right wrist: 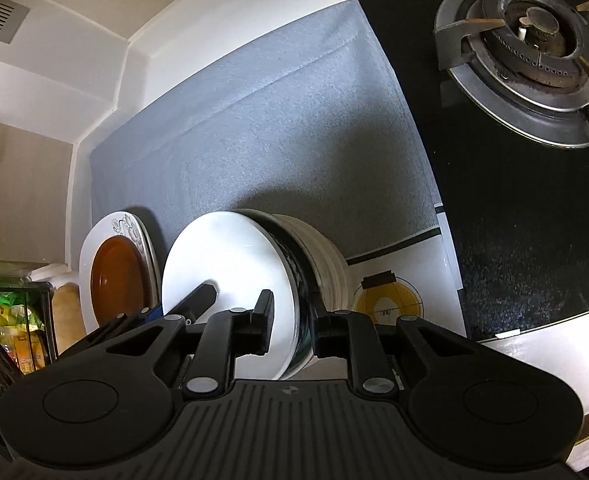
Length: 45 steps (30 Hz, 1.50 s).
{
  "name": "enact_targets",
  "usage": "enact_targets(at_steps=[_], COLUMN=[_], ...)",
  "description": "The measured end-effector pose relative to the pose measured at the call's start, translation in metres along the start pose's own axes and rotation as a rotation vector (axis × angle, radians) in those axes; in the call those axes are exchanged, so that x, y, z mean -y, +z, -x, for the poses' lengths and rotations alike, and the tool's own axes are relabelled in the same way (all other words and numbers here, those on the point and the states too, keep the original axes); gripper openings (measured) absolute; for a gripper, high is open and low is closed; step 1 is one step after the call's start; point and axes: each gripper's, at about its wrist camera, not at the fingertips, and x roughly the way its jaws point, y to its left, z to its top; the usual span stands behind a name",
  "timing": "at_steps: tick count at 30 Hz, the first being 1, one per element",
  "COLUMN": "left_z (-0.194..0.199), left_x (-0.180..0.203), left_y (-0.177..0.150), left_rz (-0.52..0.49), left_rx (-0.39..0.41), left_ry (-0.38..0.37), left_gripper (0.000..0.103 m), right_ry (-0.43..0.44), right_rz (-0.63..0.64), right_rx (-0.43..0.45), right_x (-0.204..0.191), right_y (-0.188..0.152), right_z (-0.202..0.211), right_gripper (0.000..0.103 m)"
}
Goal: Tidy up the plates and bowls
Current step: 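Grip the nested bowl stack rim with both tools, then carry the bowl stack with both tools over the orange plate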
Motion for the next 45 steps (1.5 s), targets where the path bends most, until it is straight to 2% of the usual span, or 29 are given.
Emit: enact_targets(at_steps=[8, 10, 16, 19, 25, 28, 36, 40, 45], left_z=[0.000, 0.000, 0.000, 0.001, 0.004, 0.006, 0.010, 0.012, 0.009], left_x=[0.000, 0.000, 0.000, 0.001, 0.004, 0.005, 0.009, 0.006, -0.007], left_y=[0.000, 0.000, 0.000, 0.000, 0.001, 0.000, -0.003, -0.007, -0.013], left_rz=[0.002, 0.002, 0.011, 0.011, 0.006, 0.008, 0.020, 0.070, 0.234], left_rx=[0.000, -0.001, 0.001, 0.004, 0.010, 0.016, 0.018, 0.015, -0.010], left_ry=[0.001, 0.000, -0.006, -0.005, 0.014, 0.027, 0.063, 0.064, 0.027], left_gripper=[0.012, 0.012, 0.013, 0.017, 0.019, 0.034, 0.036, 0.042, 0.043], right_ry=[0.003, -0.009, -0.019, -0.031, -0.056, -0.076, -0.083, -0.092, -0.085], right_rz=[0.000, 0.010, 0.015, 0.047, 0.119, 0.156, 0.190, 0.222, 0.259], right_rx=[0.006, 0.015, 0.021, 0.034, 0.069, 0.082, 0.097, 0.104, 0.103], right_x=[0.001, 0.001, 0.005, 0.003, -0.001, -0.002, 0.003, 0.003, 0.006], right_y=[0.002, 0.002, 0.000, -0.001, -0.003, -0.005, -0.005, -0.007, -0.005], right_z=[0.007, 0.009, 0.011, 0.011, 0.008, 0.004, -0.003, -0.004, -0.009], right_gripper=[0.023, 0.030, 0.031, 0.031, 0.033, 0.033, 0.033, 0.037, 0.048])
